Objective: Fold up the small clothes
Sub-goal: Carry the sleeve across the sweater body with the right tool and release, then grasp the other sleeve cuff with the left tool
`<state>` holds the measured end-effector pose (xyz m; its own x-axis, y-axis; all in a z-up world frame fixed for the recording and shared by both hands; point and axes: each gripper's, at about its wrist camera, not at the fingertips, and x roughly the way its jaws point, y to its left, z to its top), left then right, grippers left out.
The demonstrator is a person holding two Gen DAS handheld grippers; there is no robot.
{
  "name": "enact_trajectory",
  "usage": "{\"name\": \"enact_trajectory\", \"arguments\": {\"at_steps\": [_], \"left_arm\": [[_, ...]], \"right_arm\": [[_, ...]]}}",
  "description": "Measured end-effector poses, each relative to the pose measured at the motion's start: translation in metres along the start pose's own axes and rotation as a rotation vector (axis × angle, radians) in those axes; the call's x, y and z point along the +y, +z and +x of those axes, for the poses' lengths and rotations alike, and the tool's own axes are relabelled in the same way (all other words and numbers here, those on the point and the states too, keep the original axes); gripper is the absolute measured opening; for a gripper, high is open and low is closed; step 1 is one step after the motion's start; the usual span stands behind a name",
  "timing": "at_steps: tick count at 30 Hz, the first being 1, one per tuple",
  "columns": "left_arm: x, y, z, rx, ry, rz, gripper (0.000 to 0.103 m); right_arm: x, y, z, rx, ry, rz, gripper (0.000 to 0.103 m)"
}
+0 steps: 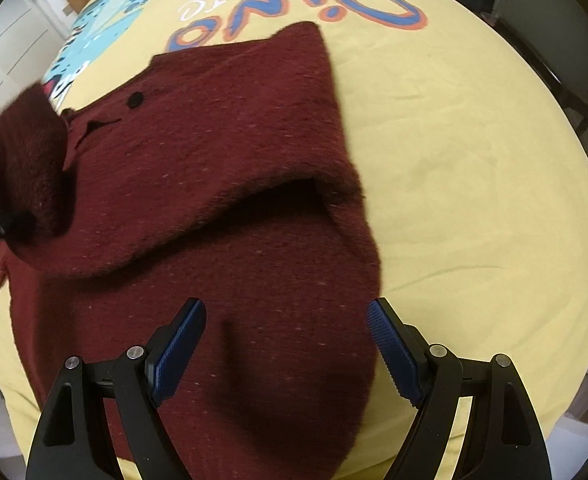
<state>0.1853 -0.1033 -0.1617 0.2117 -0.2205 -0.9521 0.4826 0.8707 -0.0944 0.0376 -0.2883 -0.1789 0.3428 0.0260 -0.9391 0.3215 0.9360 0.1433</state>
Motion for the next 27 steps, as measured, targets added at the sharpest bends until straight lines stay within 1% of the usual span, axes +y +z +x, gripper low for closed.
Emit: {"name": "enact_trajectory", "arguments": {"at_steps": [1,2,4,5,6,8,9,10,11,12,13,14,15,16,17,18,20,21,23,25,26,27], "left_arm": [[0.009,-0.005,0.005,0.004,-0.014,-0.044,0.014],[0.006,-0.011,0.006,0.008,-0.03,-0.074,0.014],[0.012,-0.018,0.016,0.035,-0.067,-0.142,0.016],[0.017,-0.022,0.023,0.052,-0.075,-0.173,0.018],[0.008,-0.013,0.026,0.064,-0.072,-0.187,0.02],[0.007,-0.013,0.034,0.079,-0.068,-0.215,0.029],[0.007,-0.019,0.025,0.08,-0.067,-0.223,0.032],[0.008,-0.025,0.019,0.079,-0.062,-0.23,0.04],[0.01,-0.028,0.016,0.08,-0.051,-0.235,0.05],[0.012,-0.028,0.015,0.085,-0.038,-0.241,0.057],[0.016,-0.028,0.012,0.092,-0.026,-0.247,0.072],[0.024,-0.034,0.004,0.096,-0.02,-0.253,0.082],[0.031,-0.033,0.001,0.094,-0.014,-0.259,0.084],[0.04,-0.032,-0.006,0.084,-0.009,-0.261,0.089],[0.048,-0.031,-0.013,0.063,-0.001,-0.265,0.099],[0.056,-0.027,-0.018,0.044,0.012,-0.27,0.102],[0.074,-0.016,-0.027,0.008,0.043,-0.274,0.102],[0.08,-0.011,-0.029,0.007,0.043,-0.273,0.102],[0.091,0.0,-0.024,0.026,0.029,-0.289,0.102],[0.099,0.003,-0.017,0.049,0.001,-0.297,0.102],[0.103,0.0,-0.01,0.065,0.006,-0.295,0.102],[0.103,0.0,-0.003,0.08,0.026,-0.295,0.102]], "right_arm": [[0.002,0.0,0.001,0.001,0.001,-0.008,0.084],[0.005,0.0,0.001,0.003,0.001,-0.015,0.084],[0.01,0.0,0.001,0.005,0.003,-0.03,0.084],[0.014,-0.001,0.003,0.006,0.002,-0.034,0.084],[0.016,-0.001,0.004,0.007,0.0,-0.039,0.084],[0.02,0.002,0.008,0.01,-0.003,-0.045,0.084],[0.021,0.004,0.01,0.011,-0.006,-0.046,0.084],[0.021,0.004,0.011,0.012,-0.007,-0.047,0.084],[0.021,0.004,0.011,0.013,-0.007,-0.047,0.084],[0.02,0.004,0.012,0.014,-0.009,-0.046,0.084],[0.02,0.004,0.012,0.015,-0.01,-0.045,0.084],[0.021,0.005,0.012,0.015,-0.011,-0.044,0.084],[0.021,0.005,0.012,0.015,-0.012,-0.043,0.084],[0.021,0.005,0.012,0.013,-0.012,-0.042,0.084],[0.02,0.004,0.012,0.012,-0.013,-0.041,0.084],[0.019,0.004,0.011,0.01,-0.015,-0.041,0.084],[0.015,0.0,0.007,0.006,-0.017,-0.041,0.084],[0.014,0.0,0.006,0.004,-0.017,-0.039,0.084],[0.013,-0.001,0.004,0.0,-0.015,-0.034,0.084],[0.012,-0.001,0.003,-0.001,-0.015,-0.029,0.084],[0.012,-0.001,0.003,0.0,-0.016,-0.029,0.084],[0.012,-0.002,0.003,0.002,-0.016,-0.031,0.084]]}}
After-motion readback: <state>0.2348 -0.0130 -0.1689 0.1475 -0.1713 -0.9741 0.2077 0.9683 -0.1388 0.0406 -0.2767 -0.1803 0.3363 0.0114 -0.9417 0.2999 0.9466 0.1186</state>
